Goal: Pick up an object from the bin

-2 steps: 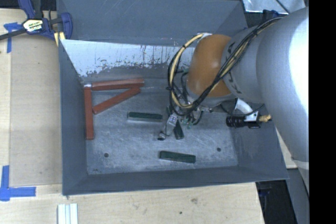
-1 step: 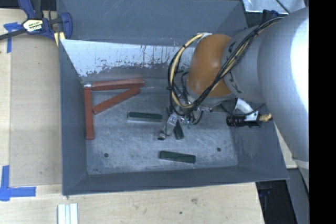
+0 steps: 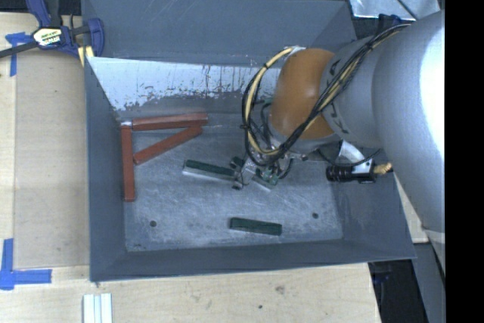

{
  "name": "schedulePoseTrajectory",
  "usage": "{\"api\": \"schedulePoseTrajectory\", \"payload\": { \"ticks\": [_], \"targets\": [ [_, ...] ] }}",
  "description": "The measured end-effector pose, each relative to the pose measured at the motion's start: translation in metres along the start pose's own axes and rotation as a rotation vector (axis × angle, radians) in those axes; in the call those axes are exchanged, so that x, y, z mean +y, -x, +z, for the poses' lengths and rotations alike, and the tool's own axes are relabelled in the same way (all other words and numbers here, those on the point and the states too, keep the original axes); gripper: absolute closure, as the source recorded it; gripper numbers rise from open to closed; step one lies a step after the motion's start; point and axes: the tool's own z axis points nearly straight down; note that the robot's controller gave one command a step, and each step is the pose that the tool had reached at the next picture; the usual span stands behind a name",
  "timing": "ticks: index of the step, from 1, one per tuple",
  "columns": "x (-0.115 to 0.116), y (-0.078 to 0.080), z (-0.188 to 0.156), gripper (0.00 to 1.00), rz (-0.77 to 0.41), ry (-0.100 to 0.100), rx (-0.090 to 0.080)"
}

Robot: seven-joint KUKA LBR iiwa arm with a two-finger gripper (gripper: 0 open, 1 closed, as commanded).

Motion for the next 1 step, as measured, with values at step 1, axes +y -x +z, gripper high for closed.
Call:
{"api": "schedulePoseTrajectory", "payload": {
  "ticks": [1],
  "targets": [
    [0.0005, 0.0026, -0.0675, 1.00, -0.004, 0.004, -0.005]
  ]
}}
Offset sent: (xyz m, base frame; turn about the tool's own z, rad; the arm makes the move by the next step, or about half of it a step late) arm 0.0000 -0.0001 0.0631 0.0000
